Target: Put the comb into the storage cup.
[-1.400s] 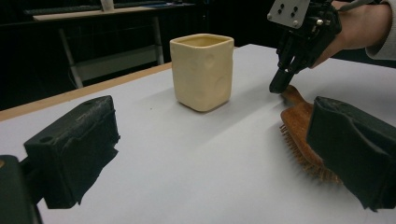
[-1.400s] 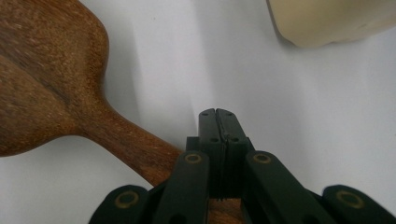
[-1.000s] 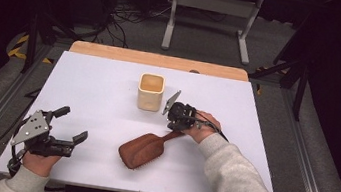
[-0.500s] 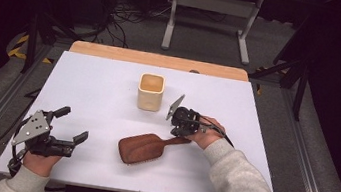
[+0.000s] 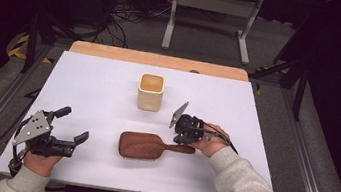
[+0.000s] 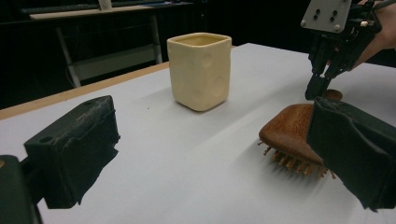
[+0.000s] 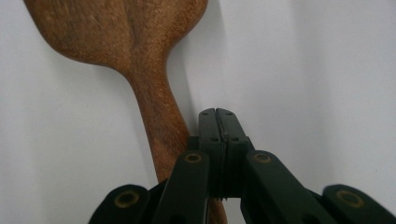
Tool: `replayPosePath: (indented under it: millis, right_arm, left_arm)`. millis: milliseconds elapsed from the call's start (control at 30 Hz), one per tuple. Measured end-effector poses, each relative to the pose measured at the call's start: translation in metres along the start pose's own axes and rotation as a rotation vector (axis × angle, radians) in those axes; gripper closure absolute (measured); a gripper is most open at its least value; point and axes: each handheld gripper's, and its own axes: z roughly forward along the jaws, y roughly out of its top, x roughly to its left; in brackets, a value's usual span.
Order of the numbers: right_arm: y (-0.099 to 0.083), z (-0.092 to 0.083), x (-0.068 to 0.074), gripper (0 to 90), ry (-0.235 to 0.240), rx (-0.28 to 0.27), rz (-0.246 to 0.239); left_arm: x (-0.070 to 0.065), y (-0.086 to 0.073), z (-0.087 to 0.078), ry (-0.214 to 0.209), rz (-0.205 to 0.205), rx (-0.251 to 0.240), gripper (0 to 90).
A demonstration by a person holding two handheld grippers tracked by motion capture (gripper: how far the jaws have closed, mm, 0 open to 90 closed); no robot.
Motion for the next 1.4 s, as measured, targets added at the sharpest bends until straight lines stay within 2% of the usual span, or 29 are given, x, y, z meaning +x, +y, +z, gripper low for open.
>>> replayPosePath:
  millis: [367,533,567,600,633,667,700,733,767,800,833,867,933,967,1000,1033,1133,1400]
  right_arm:
    - [-0.002,-0.003,0.007,89.9,0.008,-0.015,-0.012]
    - [-0.004,-0.009,0.007,89.7,-0.013,-0.052,-0.017]
    - [-0.004,-0.013,0.008,86.6,-0.01,-0.083,-0.028]
    - [-0.004,-0.013,0.008,86.6,-0.01,-0.083,-0.028]
    - [-0.004,-0.016,0.008,79.5,-0.012,-0.108,-0.037]
    - [-0.004,-0.016,0.008,79.5,-0.012,-0.108,-0.037]
    - [-0.004,-0.018,0.01,64.0,-0.002,-0.13,-0.034]
    - [-0.004,-0.018,0.01,64.0,-0.002,-0.13,-0.034]
    - [-0.004,-0.019,0.01,54.8,0.0,-0.142,-0.033]
    - [-0.004,-0.018,0.01,40.6,0.024,-0.166,-0.034]
    - [-0.004,-0.016,0.011,30.6,0.039,-0.172,-0.033]
    - [-0.002,-0.014,0.012,19.6,0.036,-0.175,-0.04]
    - [0.0,-0.011,0.014,7.1,0.04,-0.172,-0.047]
    - [0.001,-0.009,0.016,3.6,0.039,-0.172,-0.052]
    - [0.003,-0.007,0.018,0.1,0.029,-0.179,-0.078]
    - [0.003,-0.007,0.018,0.1,0.029,-0.179,-0.078]
    - [0.006,-0.003,0.021,0.0,0.041,-0.187,-0.122]
    - [0.011,0.008,0.022,0.4,0.046,-0.163,-0.168]
  left_arm:
    - [0.0,0.0,0.0,0.0,0.002,0.0,3.4]
    - [0.0,0.0,0.0,-0.001,-0.002,0.0,3.4]
    - [0.0,0.0,0.0,-0.001,-0.002,0.0,3.4]
    - [0.0,0.0,0.0,0.0,-0.005,-0.001,3.4]
    - [0.0,0.0,0.0,0.0,-0.007,-0.002,3.4]
    - [0.0,0.0,0.0,0.0,-0.011,-0.004,3.4]
    - [0.0,-0.001,0.0,0.001,-0.012,-0.004,3.4]
    - [0.0,-0.001,0.0,0.001,-0.012,-0.004,3.4]
    - [0.0,-0.001,0.001,0.0,-0.011,-0.004,3.4]
    - [0.0,-0.001,0.001,0.0,-0.011,-0.004,3.4]
    - [0.0,-0.001,0.001,0.0,-0.011,-0.004,3.4]
    - [0.0,-0.001,0.001,0.0,-0.012,-0.004,3.4]
    - [0.0,-0.001,0.001,0.0,-0.012,-0.004,3.4]
    - [0.0,-0.001,0.0,0.0,-0.008,-0.002,3.4]
    - [0.0,0.0,0.0,0.0,-0.008,-0.003,3.4]
    - [0.0,0.0,0.0,0.0,-0.008,-0.003,3.3]
    - [0.0,0.0,0.0,0.0,-0.004,-0.003,3.3]
    - [0.0,0.0,0.0,-0.002,-0.004,-0.002,3.3]
